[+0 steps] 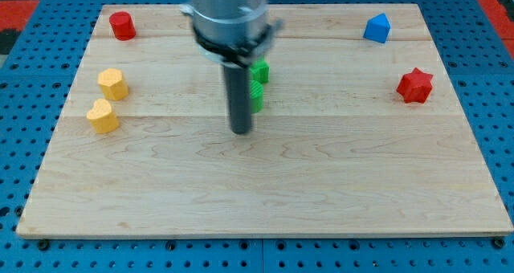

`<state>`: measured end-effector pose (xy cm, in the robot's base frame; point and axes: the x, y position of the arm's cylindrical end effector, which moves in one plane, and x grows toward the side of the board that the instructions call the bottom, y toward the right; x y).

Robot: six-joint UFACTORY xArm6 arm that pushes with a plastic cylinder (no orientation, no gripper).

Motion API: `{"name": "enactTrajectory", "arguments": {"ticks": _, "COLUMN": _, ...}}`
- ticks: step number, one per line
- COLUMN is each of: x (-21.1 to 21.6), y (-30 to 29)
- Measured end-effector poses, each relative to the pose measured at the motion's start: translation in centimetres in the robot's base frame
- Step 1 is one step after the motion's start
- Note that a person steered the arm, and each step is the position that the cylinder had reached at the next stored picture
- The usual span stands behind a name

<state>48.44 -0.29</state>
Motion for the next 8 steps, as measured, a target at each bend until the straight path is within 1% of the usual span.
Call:
{"name": "enactTrajectory", "arguments": {"ticks": 1, "x": 1.0, "y": 6.8}}
{"name": "enactTrajectory", "arguments": {"ticks": 2, "x": -1.5, "y": 11.1}}
{"name": "enactTrajectory", "arguments": {"ticks": 3, "x": -2.0, "y": 12.8}}
{"name": "enactTrajectory", "arguments": {"ticks": 8, "x": -2.6, "y": 12.8}}
